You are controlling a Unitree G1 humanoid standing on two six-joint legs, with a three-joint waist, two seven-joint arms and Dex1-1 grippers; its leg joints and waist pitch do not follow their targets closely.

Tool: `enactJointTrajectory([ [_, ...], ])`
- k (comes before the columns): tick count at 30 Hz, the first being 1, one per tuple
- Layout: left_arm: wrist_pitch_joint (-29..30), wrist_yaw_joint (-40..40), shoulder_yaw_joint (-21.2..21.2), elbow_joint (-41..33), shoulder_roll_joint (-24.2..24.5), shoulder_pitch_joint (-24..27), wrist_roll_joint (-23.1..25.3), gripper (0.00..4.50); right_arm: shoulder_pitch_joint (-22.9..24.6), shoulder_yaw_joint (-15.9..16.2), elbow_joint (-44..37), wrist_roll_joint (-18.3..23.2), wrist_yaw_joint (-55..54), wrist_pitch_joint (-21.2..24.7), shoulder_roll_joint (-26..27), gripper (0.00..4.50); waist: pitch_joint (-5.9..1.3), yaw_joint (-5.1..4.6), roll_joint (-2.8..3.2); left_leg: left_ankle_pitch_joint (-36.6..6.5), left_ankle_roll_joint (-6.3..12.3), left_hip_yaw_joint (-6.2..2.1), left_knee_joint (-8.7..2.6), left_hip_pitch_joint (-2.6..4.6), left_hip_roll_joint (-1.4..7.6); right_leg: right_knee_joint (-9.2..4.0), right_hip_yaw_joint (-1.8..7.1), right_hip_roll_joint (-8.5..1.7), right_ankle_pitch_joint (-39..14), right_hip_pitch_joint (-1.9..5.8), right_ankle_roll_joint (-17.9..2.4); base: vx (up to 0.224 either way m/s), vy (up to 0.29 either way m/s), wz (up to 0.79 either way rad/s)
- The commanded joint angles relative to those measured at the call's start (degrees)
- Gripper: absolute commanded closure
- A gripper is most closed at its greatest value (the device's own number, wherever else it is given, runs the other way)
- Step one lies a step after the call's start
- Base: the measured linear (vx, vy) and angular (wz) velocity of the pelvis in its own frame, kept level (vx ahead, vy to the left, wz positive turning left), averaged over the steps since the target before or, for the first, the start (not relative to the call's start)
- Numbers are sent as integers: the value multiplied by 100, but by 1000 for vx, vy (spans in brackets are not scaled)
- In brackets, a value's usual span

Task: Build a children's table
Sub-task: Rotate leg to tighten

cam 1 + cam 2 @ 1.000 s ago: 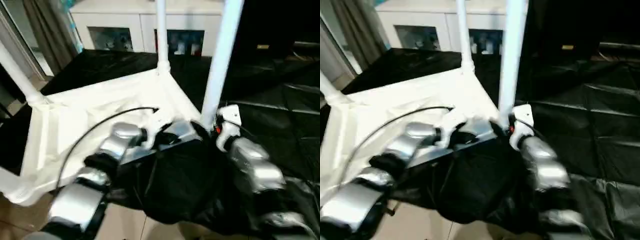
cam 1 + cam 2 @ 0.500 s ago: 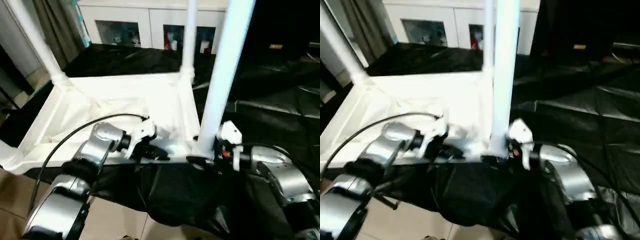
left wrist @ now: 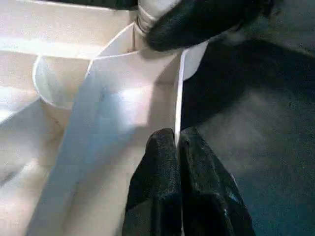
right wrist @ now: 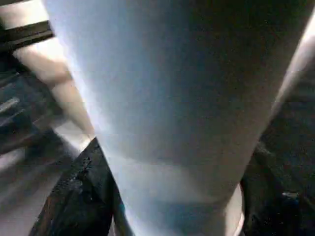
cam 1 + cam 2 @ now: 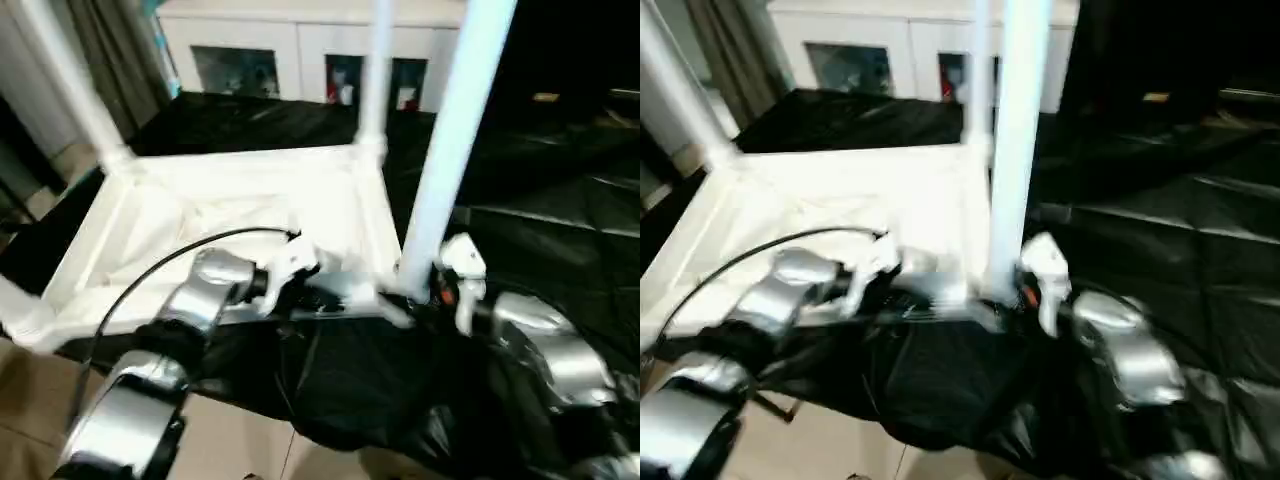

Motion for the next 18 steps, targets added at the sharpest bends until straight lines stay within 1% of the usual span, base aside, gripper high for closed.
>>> enactJointTrajectory([
  [1,77,971,177,170,-476,-272,-86,450,-30,333,577,-267,-842,175,534,180,-303,-32,-81,-1045,257,-30,-426,22,79,-482,237,-284,-1757,296,-1164,0,0,0],
  [2,95,1186,218,245,-576,-330,-95,450,-103,276,721,-309,-1138,154,669,180,-287,-52,-95,-1169,234,-14,-430,52,70,-534,239,-272,-1938,256,-1107,0,0,0],
  [3,139,1413,269,337,-703,-402,-116,450,-209,238,899,-327,-1391,92,825,180,-298,-51,-103,-1159,230,-13,-419,66,67,-537,249,-282,-1940,257,-1102,0,0,0],
  [4,185,1631,312,459,-878,-495,-136,450,-364,208,1132,-354,-1679,5,1040,180,-286,-82,-86,-1177,247,-10,-422,44,51,-537,254,-271,-1878,255,-1110,0,0,0],
  [5,183,1676,312,491,-933,-517,-134,450,-412,218,1194,-386,-1760,-27,1102,180,-286,-89,-77,-1211,245,-14,-424,44,40,-539,246,-265,-1941,253,-1092,0,0,0],
  [6,165,1700,309,512,-980,-530,-133,450,-457,254,1250,-420,-1778,-80,1150,180,-305,-84,-79,-1171,288,-17,-419,52,44,-547,248,-273,-1894,269,-1081,0,0,0],
  [7,137,1724,310,560,-1037,-556,-129,450,-517,303,1322,-491,-1787,-173,1212,180,-297,-81,-78,-1164,331,-12,-418,51,46,-553,253,-266,-1842,257,-1086,0,0,0],
  [9,84,1705,282,592,-1055,-565,-97,450,-540,343,1332,-526,-1687,-314,1235,180,-289,-96,-86,-1207,416,-11,-422,29,41,-549,251,-264,-1859,267,-1093,0,0,0],
  [10,55,1686,284,626,-1060,-577,-87,450,-540,284,1297,-420,-1524,-370,1276,110,-303,-101,-76,-1179,455,-20,-425,15,43,-545,248,-266,-1885,285,-1059,0,0,0],
  [11,43,1677,289,645,-1061,-583,-86,450,-537,236,1272,-336,-1421,-389,1303,110,-303,-101,-72,-1173,475,-23,-427,10,46,-549,247,-271,-1905,281,-1051,0,0,0],
  [12,-4,1555,272,621,-1017,-560,-85,450,-498,180,1138,-195,-1223,-336,1294,104,-304,-103,-72,-1179,509,-24,-425,3,49,-553,249,-270,-1931,283,-1040,0,0,0],
  [14,-75,1411,244,627,-960,-548,-73,450,-462,222,1013,-153,-1017,-306,1209,73,-311,-102,-73,-1135,536,-32,-431,-7,62,-539,253,-276,-1850,289,-1055,0,0,0],
  [15,-110,1199,230,575,-908,-517,-109,450,-404,278,899,-154,-848,-357,1097,73,-308,-104,-95,-1111,553,-32,-436,-16,60,-542,252,-271,-1823,293,-1058,0,0,0],
  [16,-174,892,218,534,-837,-486,-146,450,-340,335,797,-132,-606,-478,949,64,-318,-95,-83,-1062,582,-30,-426,-18,66,-529,258,-283,-1718,297,-1089,0,0,0],
  [17,-196,748,201,493,-797,-462,-160,450,-305,355,734,-111,-485,-502,870,64,-328,-88,-90,-1007,633,-29,-416,-21,62,-521,257,-282,-1599,309,-1114,0,0,0],
  [18,-228,358,144,345,-681,-384,-199,450,-235,391,604,-70,-172,-537,619,64,-346,-82,-89,-879,694,-28,-401,-33,68,-489,259,-286,-1355,324,-1175,0,0,0],
])
